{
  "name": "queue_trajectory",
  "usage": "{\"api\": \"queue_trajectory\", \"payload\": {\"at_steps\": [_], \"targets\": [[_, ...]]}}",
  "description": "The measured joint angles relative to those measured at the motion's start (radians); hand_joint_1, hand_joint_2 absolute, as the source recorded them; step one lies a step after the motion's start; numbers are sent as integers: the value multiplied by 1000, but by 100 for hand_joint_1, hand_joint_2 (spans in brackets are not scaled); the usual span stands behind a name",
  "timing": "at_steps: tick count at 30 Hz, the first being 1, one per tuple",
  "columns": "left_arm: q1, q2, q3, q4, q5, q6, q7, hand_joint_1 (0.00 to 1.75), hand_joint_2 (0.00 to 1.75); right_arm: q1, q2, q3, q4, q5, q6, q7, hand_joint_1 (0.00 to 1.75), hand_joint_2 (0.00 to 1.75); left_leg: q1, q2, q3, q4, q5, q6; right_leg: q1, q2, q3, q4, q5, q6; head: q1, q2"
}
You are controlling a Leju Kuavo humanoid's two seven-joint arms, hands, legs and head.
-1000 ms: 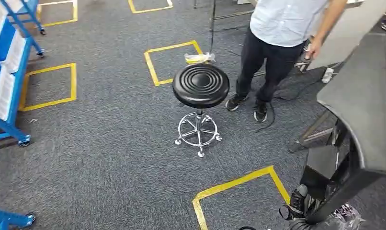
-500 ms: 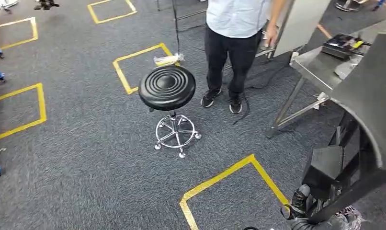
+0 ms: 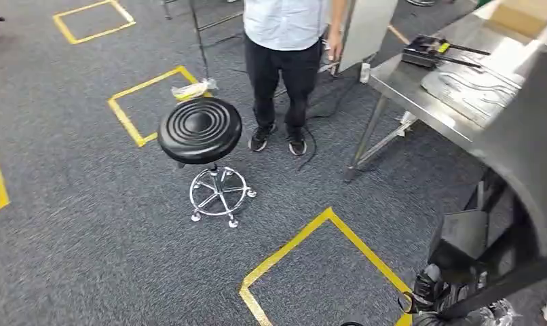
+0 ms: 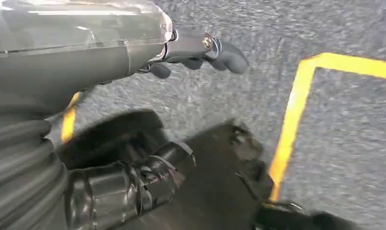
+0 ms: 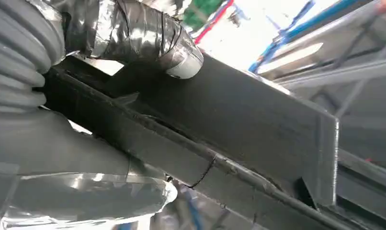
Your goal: Take the parts from the cabinet and place them on the table.
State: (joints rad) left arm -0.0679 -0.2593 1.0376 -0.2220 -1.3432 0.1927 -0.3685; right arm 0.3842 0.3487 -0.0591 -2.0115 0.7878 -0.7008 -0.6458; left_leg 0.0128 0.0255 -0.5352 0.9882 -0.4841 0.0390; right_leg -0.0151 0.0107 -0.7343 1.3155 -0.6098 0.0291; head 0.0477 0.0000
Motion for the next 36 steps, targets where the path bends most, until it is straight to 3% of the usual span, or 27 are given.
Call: {"api": "queue_trajectory", "payload": {"at_steps": [1, 2, 3, 4, 5, 6, 9, 13, 14, 15, 16, 17, 18, 19, 21, 22, 23, 26, 27, 28, 29, 30, 32, 33, 34, 36], "targets": [[5, 12, 1, 0, 0, -6, -2, 0, 175, 1, -3, 0, 5, -8, 0, -1, 175, 175, 0, 15, 1, 1, -2, -2, -2, -1, -5, 6, 12, 2, 0, 0], [8, 22, 3, 0, 2, -8, -3, 0, 175, 1, -3, 0, 8, -10, 0, -1, 175, 175, 0, 29, 4, 1, -6, -4, -5, -6, 17, -38, 46, 4, -1, 0], [7, 29, 5, 0, 2, -9, -5, 0, 175, 2, -5, 0, 11, -10, 0, -1, 175, 175, 0, 40, 8, 1, -9, -7, -8, -16, 62, -120, 92, 5, -1, 0], [5, 32, 5, 0, 2, -10, -10, 0, 175, 3, -5, 0, 13, -10, 0, -1, 175, 175, 0, 49, 15, 2, -14, -11, -9, -40, 119, -222, 135, 4, -1, 0], [4, 34, 5, 0, 0, -10, -13, 0, 175, 2, -6, 0, 15, -10, 0, -2, 175, 175, -3, 55, 21, 4, -19, -17, -4, -93, 155, -294, 136, 0, 0, 0], [3, 34, 6, 0, -1, -6, -12, 0, 175, 1, -6, 0, 16, -9, 0, -2, 175, 175, -9, 61, 22, 7, -24, -26, 4, -97, 157, -294, 134, -7, -1, 0], [1, 35, 7, 0, -5, -3, -12, 0, 175, 5, -6, 0, 17, -8, 0, -2, 175, 175, -8, 82, 34, 4, -28, -38, 10, -65, 151, -290, 132, -20, -1, 0], [2, 35, 7, 0, -5, -3, -12, 0, 175, 6, -6, 0, 17, -8, 0, -2, 175, 175, -8, 87, 35, 3, -29, -39, 11, -60, 151, -290, 133, -22, -1, 0], [1, 35, 7, 0, -5, -3, -12, 0, 175, 7, -6, 0, 16, -8, 0, -2, 175, 175, -7, 96, 40, 4, -33, -46, 4, -48, 155, -298, 136, -30, -1, 0], [2, 35, 7, 0, -5, -3, -12, 0, 175, 9, -6, 0, 16, -8, 0, -2, 175, 175, 0, 69, 36, 13, -43, -52, -3, -40, 161, -302, 141, -34, -1, 0], [5, 35, 9, 0, -5, -5, -15, 0, 175, 10, -6, 0, 17, -7, 0, -2, 175, 175, 1, -14, -65, 233, -166, -57, -1, -6, 157, -303, 144, -48, -2, 0], [6, 36, 10, 0, -2, -5, -18, 0, 175, 12, -6, 0, 17, -7, 0, -2, 175, 175, 1, -16, -104, 309, -189, -58, 1, 9, 156, -302, 144, -49, -2, 0], [8, 36, 14, 0, 16, -5, -18, 0, 175, 14, -6, 0, 17, -6, 0, -2, 175, 175, 1, -16, -121, 335, -183, -57, 2, 23, 157, -301, 144, -49, -2, 0], [10, 37, 22, 0, 32, -4, -18, 0, 175, 17, -6, 0, 17, -6, 0, -2, 175, 175, 1, -17, -115, 309, -150, -55, 2, 39, 158, -299, 144, -49, -2, 0], [8, 39, 33, 0, 46, -4, -18, 0, 175, 19, -6, 0, 17, -6, 0, -2, 175, 175, 1, -32, -50, 148, -50, -48, 2, 68, 159, -295, 142, -46, -2, 0], [8, 41, 38, 0, 48, -4, -18, 0, 175, 19, -6, 0, 17, -6, 0, -2, 175, 175, 1, -68, -14, 63, -12, -42, 0, 80, 158, -292, 141, -45, -2, 0], [9, 43, 42, 0, 49, -4, -18, 0, 175, 18, -6, 0, 17, -6, 0, -2, 175, 175, 3, -104, -3, 28, -26, -36, 7, 89, 153, -285, 138, -38, -2, 0], [2, 45, 47, 0, 52, -5, -19, 0, 175, 24, -6, 0, 17, -6, 0, -2, 175, 175, -6, -77, 0, 27, -21, -25, -2, 118, 148, -294, 146, -16, -2, 0], [2, 46, 48, 0, 52, -5, -19, 0, 175, 27, -6, 0, 16, -6, 0, -2, 175, 175, 3, -66, 4, 15, -13, -16, 3, 125, 142, -295, 149, -7, -2, 0], [1, 46, 48, 0, 52, -4, -19, 0, 175, 30, -6, 0, 16, -6, 0, -2, 175, 175, 6, -50, 7, 9, -6, -7, 0, 84, 139, -275, 137, -10, -2, 0], [1, 46, 49, 0, 51, -5, -20, 0, 175, 28, -6, 0, 14, -6, 0, -2, 175, 175, 6, -41, 7, 6, -6, 1, 7, 28, 119, -231, 105, -8, 2, 0], [3, 46, 50, 0, 52, -5, -20, 0, 175, 27, -7, 0, 14, -6, 0, -2, 175, 175, 5, -29, 6, 6, -6, 3, 7, 10, 89, -167, 65, -4, 2, 0], [7, 46, 52, 0, 51, -5, -17, 0, 175, 31, -7, 0, 15, -3, 0, -2, 175, 175, 2, -2, 5, 7, -9, 5, 3, 1, 20, -23, 0, 3, 2, 0], [8, 47, 54, 0, 51, -5, -15, 0, 175, 33, -7, 0, 15, -3, 0, -2, 175, 175, 2, 12, 5, 7, -10, 4, 1, 0, 4, 10, -4, 5, 2, 0], [7, 47, 55, 0, 51, -4, -14, 0, 175, 36, -7, 0, 15, -3, 0, -2, 175, 175, 2, 24, 6, 7, -12, 2, -1, -2, 11, -4, 15, 6, 2, 0], [5, 47, 56, 0, 50, -5, -13, 0, 175, 36, -7, 0, 15, -4, 0, -2, 175, 175, 2, 47, 15, 8, -19, -4, -1, -21, 94, -156, 100, 5, 2, 0]]}}
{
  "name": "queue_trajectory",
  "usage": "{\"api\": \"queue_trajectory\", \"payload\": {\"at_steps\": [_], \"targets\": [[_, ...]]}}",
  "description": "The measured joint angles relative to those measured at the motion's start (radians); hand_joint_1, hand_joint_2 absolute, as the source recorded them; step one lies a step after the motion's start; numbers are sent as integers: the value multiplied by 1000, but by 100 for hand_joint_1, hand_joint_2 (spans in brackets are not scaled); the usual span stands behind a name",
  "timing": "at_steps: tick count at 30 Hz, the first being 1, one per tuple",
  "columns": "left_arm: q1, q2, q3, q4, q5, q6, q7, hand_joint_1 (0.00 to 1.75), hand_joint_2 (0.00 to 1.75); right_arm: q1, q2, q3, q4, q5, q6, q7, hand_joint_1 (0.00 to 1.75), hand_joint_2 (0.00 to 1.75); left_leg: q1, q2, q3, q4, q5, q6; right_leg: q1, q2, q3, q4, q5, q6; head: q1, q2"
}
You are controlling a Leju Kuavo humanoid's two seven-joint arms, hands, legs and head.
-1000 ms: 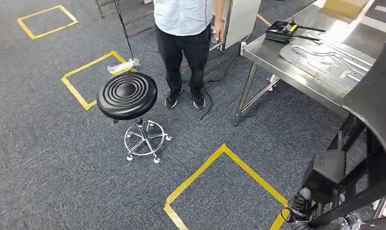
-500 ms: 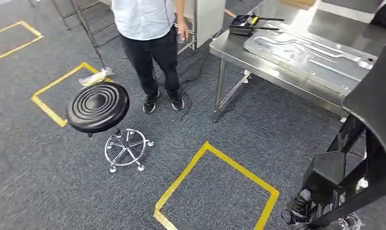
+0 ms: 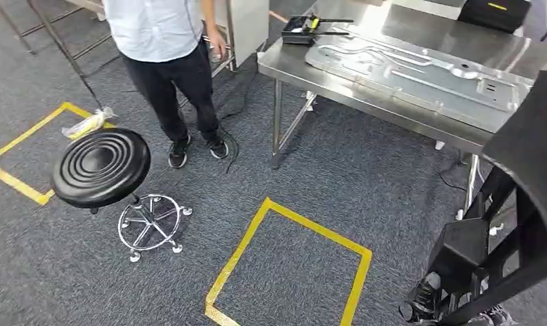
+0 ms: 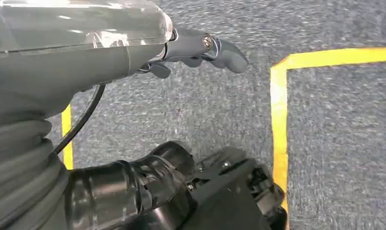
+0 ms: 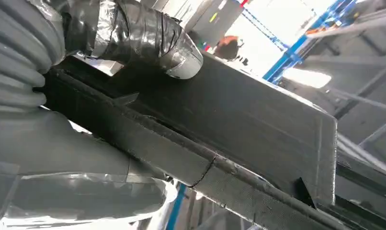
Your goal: Take the parts from the cabinet and place them on the table.
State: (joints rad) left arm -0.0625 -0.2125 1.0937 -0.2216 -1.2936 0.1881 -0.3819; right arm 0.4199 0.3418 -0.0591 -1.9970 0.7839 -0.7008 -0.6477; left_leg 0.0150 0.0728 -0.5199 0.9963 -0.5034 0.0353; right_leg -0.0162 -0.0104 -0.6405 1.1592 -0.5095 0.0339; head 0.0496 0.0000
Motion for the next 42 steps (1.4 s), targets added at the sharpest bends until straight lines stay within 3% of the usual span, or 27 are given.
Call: {"api": "queue_trajectory", "payload": {"at_steps": [1, 2, 6, 7, 8, 9, 11, 12, 13, 14, 16, 17, 18, 21, 22, 23, 24, 26, 27, 28, 29, 31, 32, 34, 35, 36, 42], "targets": [[0, 0, 0, 0, -2, 0, 0, 0, 175, 0, 0, 0, 0, 0, 0, 0, 175, 175, 0, 11, 7, 0, -5, -5, 2, -32, 56, -98, 39, -4, 0, 0], [0, 0, 0, 0, -2, 0, -3, 0, 175, -1, 0, 0, 0, 0, 0, 0, 175, 175, -6, 20, 11, 1, -10, -11, 13, -72, 75, -136, 23, -14, 0, 0], [-9, 0, 0, 0, -6, 0, -11, 0, 175, 5, -1, 0, -1, 2, 0, 0, 175, 175, -9, 54, 26, -3, -15, -32, 18, -27, 68, -140, 29, -33, 0, 0], [-10, 0, 0, 0, -9, 0, -13, 0, 175, 5, -1, 0, -2, 3, 0, 0, 175, 175, -4, 41, 24, 2, -27, -42, 4, -15, 79, -150, 37, -43, -1, 0], [-10, 0, 0, 0, -14, 0, -15, 0, 175, 6, -1, 0, -3, 5, 0, 0, 175, 175, -2, -8, 16, 30, -49, -46, 4, -8, 79, -153, 38, -47, -1, 0], [-9, 0, -1, 0, -18, -3, -16, 0, 175, 5, -1, 0, -2, 6, 0, 0, 175, 175, -2, -40, -12, 90, -87, -46, 4, 1, 78, -153, 39, -54, -2, 0], [-6, 0, -1, 0, -19, -9, -17, 0, 175, 5, -2, 0, 1, 11, 0, 0, 175, 175, -2, -61, -94, 255, -160, -50, 6, 26, 76, -152, 39, -57, -2, 0], [-3, 0, -1, 0, -19, -10, -17, 0, 175, 6, -2, 0, 3, 14, 0, 0, 175, 175, -2, -63, -123, 310, -169, -51, 7, 41, 76, -151, 39, -57, -2, 0], [1, 0, -1, 0, -19, -10, -18, 0, 175, 6, -2, 0, 4, 14, 0, 0, 175, 175, -2, -63, -129, 312, -150, -49, 7, 56, 77, -150, 39, -57, -2, 0], [2, 0, -1, 0, -19, -11, -19, 0, 175, 7, -3, 0, 5, 14, 0, 0, 175, 175, -2, -64, -114, 266, -108, -47, 7, 71, 78, -148, 38, -57, -2, 0], [1, 2, -1, 0, -19, -14, -20, 0, 175, 7, -4, 1, 7, 13, 0, 2, 175, 175, -2, -74, -47, 104, -9, -38, 8, 87, 80, -142, 34, -56, -2, 0], [1, 6, -1, 0, -19, -15, -20, 0, 175, 7, -5, 2, 9, 13, 0, 6, 175, 175, -3, -94, -21, 32, 6, -28, 6, 92, 77, -139, 32, -53, -2, 0], [-2, 6, -1, 0, -19, -15, -20, 0, 175, 7, -10, 4, 12, 19, 1, 15, 175, 175, -6, -97, -20, 14, 2, -25, 13, 100, 71, -130, 29, -46, -2, 0], [-10, 7, 0, 0, -19, -18, -20, 0, 175, 7, -25, 16, 24, 41, 1, 42, 175, 175, -11, -96, -21, 20, 5, -15, 6, 104, 69, -140, 35, -29, -1, 0], [-10, 7, 0, 0, -19, -19, -19, 0, 175, 6, -28, 18, 26, 43, 1, 45, 175, 175, 2, -91, -18, 3, 15, -4, 13, 105, 67, -137, 33, -20, -2, 0], [-9, 6, 0, 0, -19, -21, -20, 0, 175, 8, -33, 19, 28, 43, 1, 48, 175, 175, 1, -84, -15, -2, 20, 4, 12, 70, 60, -116, 15, -17, -1, 0], [-9, 6, 0, 0, -19, -21, -20, 0, 175, 4, -36, 22, 29, 43, 1, 50, 175, 175, 1, -81, -16, -3, 22, 9, 12, 44, 39, -71, -19, -16, 2, 0], [-4, 6, 0, 0, -19, -25, -20, 0, 175, 0, -41, 25, 37, 54, 1, 41, 175, 175, 0, -71, -18, -2, 21, 10, 8, 22, -36, 91, -98, -7, 0, 0], [-2, 6, 0, 0, -20, -27, -20, 0, 175, 1, -41, 24, 40, 59, 1, 26, 175, 175, 0, -65, -18, -1, 20, 10, 5, 21, -65, 148, -114, -5, 1, 0], [-1, 6, 0, 0, -20, -29, -20, 0, 175, 0, -41, 24, 42, 62, 1, 12, 175, 175, 0, -61, -18, -1, 19, 9, 1, 20, -73, 162, -105, -2, 0, 0], [-1, 7, 0, 0, -21, -32, -20, 0, 175, 0, -41, 24, 42, 66, 1, 8, 175, 175, 1, -59, -17, -1, 18, 8, -2, 19, -63, 137, -81, 0, 1, 0], [-3, 6, 0, 0, -23, -36, -20, 0, 175, -1, -40, 24, 43, 68, 1, 8, 175, 175, 3, -57, -11, 3, 13, 0, -9, 10, 36, -50, 18, 3, 1, 0], [-2, 6, 0, 0, -24, -36, -20, 0, 175, -3, -40, 24, 43, 66, 1, 7, 175, 175, 3, -57, -9, 7, 9, -6, -10, 1, 75, -130, 33, 1, 1, 0], [-3, 7, 0, 0, -25, -37, -20, 0, 175, -5, -39, 25, 45, 64, 1, 7, 175, 175, -4, -57, -10, 10, 5, -19, 0, 6, 77, -136, 26, -12, 0, 0], [-3, 8, 0, 0, -25, -39, -20, 0, 175, -4, -39, 25, 46, 62, 1, 7, 175, 175, -7, -55, -11, 18, -6, -10, -8, 9, 78, -143, 30, -11, -1, 0], [-3, 8, 0, 0, -25, -41, -20, 0, 175, -5, -39, 27, 48, 60, 1, 7, 175, 175, -6, -56, -12, 14, 0, 13, -5, 10, 79, -142, 29, -11, -1, 0], [-3, 8, 0, 0, -26, -50, -22, 0, 175, -6, -39, 37, 55, 68, 1, 14, 175, 175, -3, -57, -7, 1, 8, -7, 2, 10, 78, -139, 26, -25, 0, 0]]}}
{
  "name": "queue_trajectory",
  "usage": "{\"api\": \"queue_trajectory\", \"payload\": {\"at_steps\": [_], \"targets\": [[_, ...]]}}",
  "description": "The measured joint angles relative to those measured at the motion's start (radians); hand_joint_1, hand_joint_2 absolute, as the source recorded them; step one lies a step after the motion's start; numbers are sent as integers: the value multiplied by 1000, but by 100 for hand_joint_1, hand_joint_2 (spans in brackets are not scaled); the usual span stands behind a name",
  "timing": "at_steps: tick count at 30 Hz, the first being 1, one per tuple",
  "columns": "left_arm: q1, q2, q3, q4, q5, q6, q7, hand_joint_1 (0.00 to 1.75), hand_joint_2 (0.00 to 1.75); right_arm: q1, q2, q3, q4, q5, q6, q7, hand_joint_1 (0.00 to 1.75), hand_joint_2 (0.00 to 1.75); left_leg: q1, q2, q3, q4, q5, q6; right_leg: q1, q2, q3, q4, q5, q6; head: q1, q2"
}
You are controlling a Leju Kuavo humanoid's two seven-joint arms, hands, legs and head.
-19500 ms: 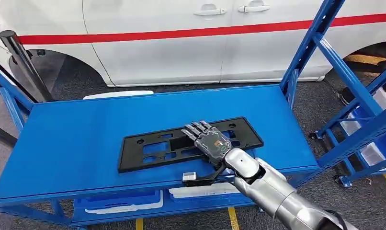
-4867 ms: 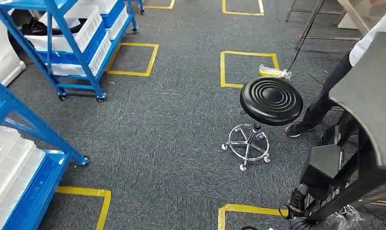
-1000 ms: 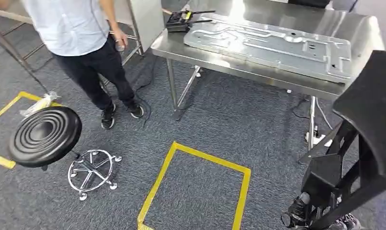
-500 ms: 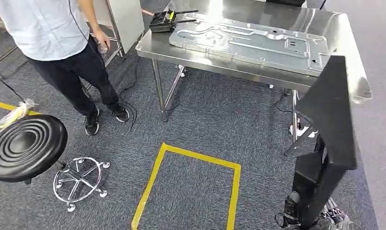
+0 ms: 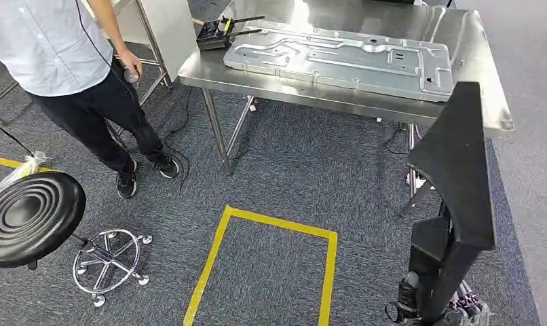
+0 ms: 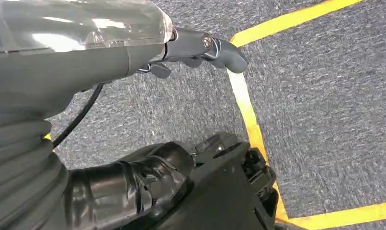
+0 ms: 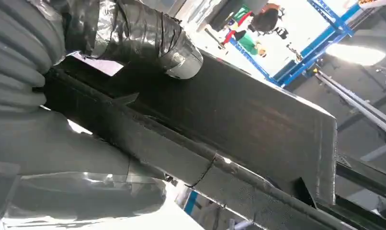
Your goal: Take the parts from the cabinet and place them on the table.
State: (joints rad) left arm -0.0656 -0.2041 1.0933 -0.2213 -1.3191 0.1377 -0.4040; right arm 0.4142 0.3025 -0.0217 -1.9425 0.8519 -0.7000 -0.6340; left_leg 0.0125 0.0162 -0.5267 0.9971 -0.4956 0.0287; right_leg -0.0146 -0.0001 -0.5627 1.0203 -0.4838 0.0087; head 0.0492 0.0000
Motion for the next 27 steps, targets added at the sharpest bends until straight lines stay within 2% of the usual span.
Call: {"api": "queue_trajectory", "payload": {"at_steps": [4, 7, 8, 9, 10, 11, 12, 13, 14, 15, 16, 17, 18, 19, 20, 21, 22, 25, 26, 27], "targets": [[0, 0, 0, 0, 0, -11, -1, 0, 175, 0, 0, 2, 6, 2, 0, 3, 175, 175, 2, 0, 1, -2, 0, -18, 2, 0, -1, 3, -2, -4, 0, 0], [0, 0, 0, 0, 0, -12, -1, 0, 175, -1, 0, 3, 10, 2, 0, 4, 175, 175, 2, 0, 1, -2, -1, -22, 1, 0, -1, 3, -2, -4, 0, 0], [0, 2, 0, 0, 0, -12, -1, 0, 175, -1, 0, 3, 11, 2, 0, 4, 175, 175, -1, 0, 0, 4, -4, -18, -8, 0, 2, -10, 6, 3, 0, 0], [0, 2, 0, 0, -1, -12, -2, 0, 175, -2, 0, 5, 11, 1, 0, 5, 175, 175, -2, 0, 8, -22, 3, -1, -3, -1, 11, -22, 9, 8, 0, 0], [1, 1, 0, 0, -2, -13, -2, 0, 175, -2, 0, 5, 12, 1, 0, 5, 175, 175, 15, 2, 37, -62, 27, 3, -2, -3, 17, -17, 8, 8, 0, 0], [-1, 0, 0, 0, -3, -14, -3, 0, 175, -3, 0, 6, 12, 1, 0, 4, 175, 175, 15, 6, 48, -81, 33, 8, -1, -1, 6, 3, -11, 10, 2, 0], [-1, 0, 0, 0, -3, -18, -3, 0, 175, -5, -1, 6, 12, 0, 0, 2, 175, 175, 17, 9, 50, -85, 38, 10, -1, 1, -24, 61, -48, 13, 1, 0], [-2, 0, 0, 0, -3, -20, -3, 0, 175, -5, -2, 6, 12, -1, 0, 2, 175, 175, 19, 10, 48, -85, 37, 9, -6, 1, -64, 137, -85, 19, 1, 0], [-1, 0, 0, 0, -4, -22, -3, 0, 175, -3, -2, 5, 12, -4, 0, 2, 175, 175, 20, 10, 48, -84, 34, 5, -13, 1, -102, 211, -111, 27, 1, 0], [-1, 0, 0, 0, -5, -22, -3, 0, 175, -3, -3, 5, 13, -8, 0, 1, 175, 175, 23, 10, 49, -82, 31, 1, -20, 1, -127, 254, -117, 33, 1, 0], [0, 0, 0, 0, -5, -23, -3, 0, 175, -4, -3, 5, 13, -10, 0, 0, 175, 175, 28, 10, 51, -78, 27, -6, -26, 0, -130, 251, -98, 42, 0, 0], [1, 0, 0, 1, -6, -26, -3, 0, 175, -4, -3, 5, 13, -13, 0, -1, 175, 175, 36, 10, 53, -71, 19, -17, -34, -1, -106, 196, -54, 53, 1, 0], [1, 0, 0, 1, -8, -27, -3, 0, 175, -4, -3, 5, 13, -15, 0, -2, 175, 175, 47, 9, 54, -57, 8, -31, -43, -3, -64, 110, -3, 64, 1, 0], [1, 0, 0, 2, -10, -27, -4, 0, 175, -4, -3, 5, 13, -16, 0, -2, 175, 175, 55, 9, 53, -35, -7, -47, -54, -9, -19, 17, 35, 77, 2, 0], [1, 4, 0, 1, -9, -27, -4, 0, 175, -7, -3, 5, 15, -18, 0, -2, 175, 175, 52, 8, 42, -23, -20, -61, -45, -3, -19, 26, 1, 81, 2, 0], [-3, 6, 0, 1, -9, -28, -6, 0, 175, -7, -3, 5, 13, -19, 0, -3, 175, 175, 51, 7, 41, -4, -36, -70, -43, 6, -20, 20, -1, 53, 2, 0], [-3, 6, 0, 1, -9, -30, -7, 0, 175, -6, -3, 5, 13, -19, 0, -3, 175, 175, 50, 7, 44, -10, -36, -75, -43, 6, -25, 31, -7, 38, 0, 0], [-3, 3, 0, 2, -9, -31, -10, 0, 175, -6, -3, 6, 13, -23, 0, -3, 175, 175, 58, 6, 54, -13, -42, -86, -38, 13, -27, 39, -14, 7, -3, 0], [-4, 3, 0, 2, -9, -31, -10, 0, 175, -5, -3, 6, 11, -23, 0, -3, 175, 175, 58, 4, 43, 20, -63, -81, -35, 12, -24, 39, -16, 2, -3, 0], [-5, 4, 0, 2, -9, -30, -10, 0, 175, -7, -3, 6, 11, -22, 0, -3, 175, 175, 53, 2, 9, 85, -100, -76, -32, 12, -22, 39, -19, -3, -4, 0]]}}
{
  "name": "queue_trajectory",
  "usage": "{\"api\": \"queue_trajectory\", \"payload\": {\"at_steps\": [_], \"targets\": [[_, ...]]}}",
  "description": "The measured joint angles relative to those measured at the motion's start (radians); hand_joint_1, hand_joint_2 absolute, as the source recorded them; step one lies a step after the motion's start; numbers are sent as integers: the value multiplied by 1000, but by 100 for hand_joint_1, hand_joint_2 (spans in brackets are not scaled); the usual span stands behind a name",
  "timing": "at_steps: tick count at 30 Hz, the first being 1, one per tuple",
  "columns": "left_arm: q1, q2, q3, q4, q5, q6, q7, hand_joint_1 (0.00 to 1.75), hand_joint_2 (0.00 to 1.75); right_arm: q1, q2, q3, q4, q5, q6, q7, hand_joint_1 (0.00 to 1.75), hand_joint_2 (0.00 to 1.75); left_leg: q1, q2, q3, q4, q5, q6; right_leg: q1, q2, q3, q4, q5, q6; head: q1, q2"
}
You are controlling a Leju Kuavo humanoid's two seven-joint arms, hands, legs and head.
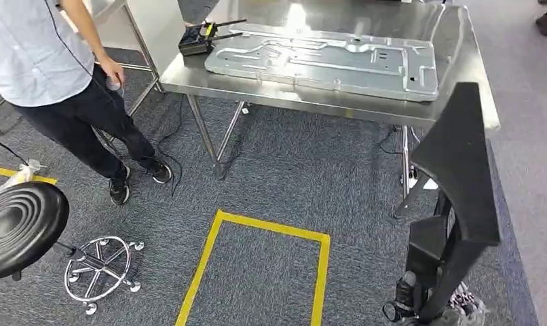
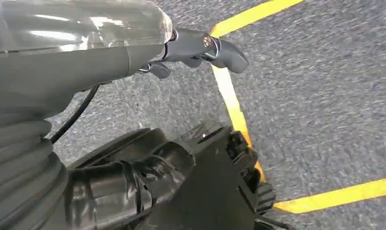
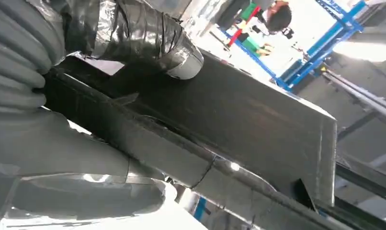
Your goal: Take the parts from the cabinet and place them on the table.
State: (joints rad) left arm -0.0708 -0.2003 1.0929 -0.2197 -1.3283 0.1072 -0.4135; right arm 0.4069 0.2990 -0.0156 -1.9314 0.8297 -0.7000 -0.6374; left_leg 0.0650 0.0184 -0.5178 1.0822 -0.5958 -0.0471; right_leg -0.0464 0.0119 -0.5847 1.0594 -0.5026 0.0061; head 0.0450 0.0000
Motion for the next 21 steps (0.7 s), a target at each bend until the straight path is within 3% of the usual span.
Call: {"api": "queue_trajectory", "payload": {"at_steps": [2, 3, 4, 6, 7, 8, 9, 11, 12, 13, 14, 15, 18, 19, 20, 21], "targets": [[0, 0, 0, 0, 0, 0, 0, 0, 175, 0, 0, 1, 0, 0, 0, 0, 175, 175, -14, -5, -105, 189, -77, 8, 11, -1, 3, 0, -6, -10, 0, 0], [3, 0, 0, 0, 0, 0, 0, 0, 175, 0, 0, 1, 1, 0, 0, 0, 175, 175, -19, -6, -146, 254, -88, 16, 18, 0, 6, 0, -9, -15, 0, 0], [6, 0, 0, 0, 0, 0, 0, 0, 175, 0, 0, 1, 1, 0, 0, 0, 175, 175, -25, -7, -162, 265, -71, 27, 25, 3, 12, 0, -13, -19, 0, 0], [8, 0, 0, 0, 0, 0, 0, 0, 175, 0, 0, 1, 1, 0, 0, 0, 175, 175, -43, -9, -133, 160, 21, 59, 38, 9, 29, 0, -23, -22, 0, 0], [7, 0, 0, 0, 0, 0, 0, 0, 175, 0, 0, 2, 1, 0, 0, 0, 175, 175, -55, -13, -96, 60, 81, 81, 45, 11, 40, -2, -29, -23, 0, 0], [8, 2, 0, 0, 0, 0, 0, 0, 175, 0, 0, 2, 0, 0, 0, 0, 175, 175, -68, -20, -73, -13, 106, 106, 43, 11, 45, -5, -34, -25, 1, 0], [8, 8, 0, 0, 0, 0, 0, 0, 175, -1, 0, 2, 1, 0, 0, 0, 175, 175, -73, -15, -71, -11, 98, 114, 49, 12, 48, -9, -36, -20, 5, 0], [4, 6, 0, 0, 0, 0, 0, 0, 175, 0, 0, 3, 1, 0, 0, 0, 175, 175, -81, -15, -60, -42, 102, 115, 37, 12, 52, -26, -33, -6, 3, 0], [5, 6, 0, 0, 0, 0, 0, 0, 175, 0, 0, 4, 1, 0, 0, 0, 175, 175, -80, -16, -56, -59, 106, 116, 38, 10, 58, -9, -10, 3, 2, 0], [8, 5, 0, 0, -2, 0, -1, 0, 175, -1, 0, 5, 0, 0, 0, 0, 175, 175, -72, -18, -36, -77, 111, 115, 42, 10, 63, -12, -7, 6, 3, 0], [11, 4, 0, 0, -1, 0, -1, 0, 175, -1, 0, 5, 1, 0, 0, 0, 175, 175, -68, -14, -13, -91, 116, 112, 38, 4, 64, -1, -20, 8, 3, 0], [11, 4, 0, 0, -1, 0, -1, 0, 175, -3, 0, 5, 0, -3, 0, -1, 175, 175, -68, -14, -6, -96, 116, 115, 40, 1, 51, 29, -45, 12, 5, 0], [6, 3, 0, 1, -1, 0, -1, 0, 175, -3, -1, 5, 1, -5, 0, -1, 175, 175, -70, -13, -1, -95, 107, 118, 34, 0, -67, 215, -138, 29, 4, 0], [7, 3, 0, 1, -1, 0, -1, 0, 175, -2, -1, 5, 1, -7, 0, -2, 175, 175, -71, -13, 2, -94, 102, 117, 33, 0, -93, 243, -137, 31, 4, 0], [8, 3, 0, 1, -2, 1, 0, 0, 175, -2, -1, 4, 1, -8, 0, -2, 175, 175, -71, -12, 7, -93, 98, 115, 33, -1, -94, 224, -110, 32, 4, 0], [11, 3, 0, 1, -2, 1, 0, 0, 175, -2, -1, 4, 1, -10, 0, -2, 175, 175, -71, -11, 17, -93, 91, 113, 33, -3, -72, 163, -60, 33, 4, 0]]}}
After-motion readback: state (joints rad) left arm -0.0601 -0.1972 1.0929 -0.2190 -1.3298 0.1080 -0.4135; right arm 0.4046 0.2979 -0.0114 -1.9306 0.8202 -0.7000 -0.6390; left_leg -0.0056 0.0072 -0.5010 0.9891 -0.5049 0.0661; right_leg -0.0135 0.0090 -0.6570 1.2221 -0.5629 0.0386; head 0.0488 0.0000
